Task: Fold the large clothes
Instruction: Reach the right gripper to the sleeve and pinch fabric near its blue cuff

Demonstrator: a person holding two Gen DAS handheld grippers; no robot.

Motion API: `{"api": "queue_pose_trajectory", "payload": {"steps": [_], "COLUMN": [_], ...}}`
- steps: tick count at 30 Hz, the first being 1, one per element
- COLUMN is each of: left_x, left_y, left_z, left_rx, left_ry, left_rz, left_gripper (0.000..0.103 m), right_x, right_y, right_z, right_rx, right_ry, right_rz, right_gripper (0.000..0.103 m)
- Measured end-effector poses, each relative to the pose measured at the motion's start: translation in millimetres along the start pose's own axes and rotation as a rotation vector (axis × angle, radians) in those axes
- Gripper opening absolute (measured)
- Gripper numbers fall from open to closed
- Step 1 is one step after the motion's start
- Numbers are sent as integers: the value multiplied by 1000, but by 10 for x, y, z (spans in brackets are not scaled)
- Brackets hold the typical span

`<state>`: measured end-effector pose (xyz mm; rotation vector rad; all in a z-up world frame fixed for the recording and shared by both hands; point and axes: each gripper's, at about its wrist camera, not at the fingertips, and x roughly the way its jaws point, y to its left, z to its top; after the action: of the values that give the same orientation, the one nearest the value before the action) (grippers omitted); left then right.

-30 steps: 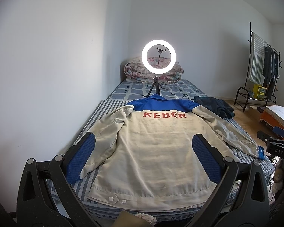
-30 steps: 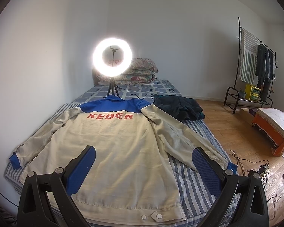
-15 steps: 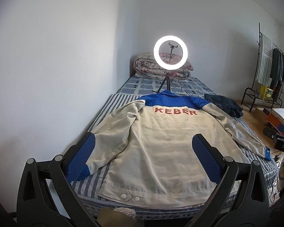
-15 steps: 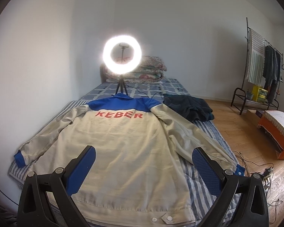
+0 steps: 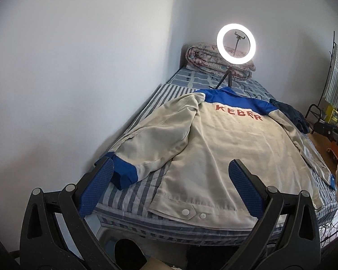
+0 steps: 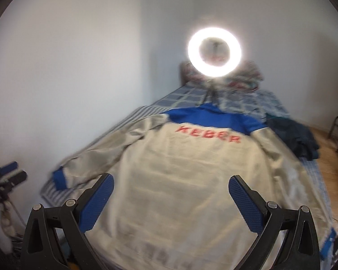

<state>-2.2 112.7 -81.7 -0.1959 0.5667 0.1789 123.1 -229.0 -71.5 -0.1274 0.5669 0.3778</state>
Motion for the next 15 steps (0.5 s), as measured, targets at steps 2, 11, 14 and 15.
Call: {"api": "queue_pose_trajectory", "payload": {"steps": [2,11,14,15], "left_x": [0,-90,-108,-111], "left_y": [62,273,312,333], "left_z": [-76,-272,-312,-323], "left_rx": [-13,-69,-62,-60], "left_ry": [16,42,48,51], "left_rz": [7,19,26,26], "left_gripper": [102,97,96,96], "right_x": [152,870,1203,1329], "right_y": [184,1198,1415,1488], "right_z": [90,316,251,208], "right_rx": [-18,-39,34,59], "right_ry": [46,239,328,358], "right_rz": [89,419,520,542], "right_gripper": [99,94,81,78]}}
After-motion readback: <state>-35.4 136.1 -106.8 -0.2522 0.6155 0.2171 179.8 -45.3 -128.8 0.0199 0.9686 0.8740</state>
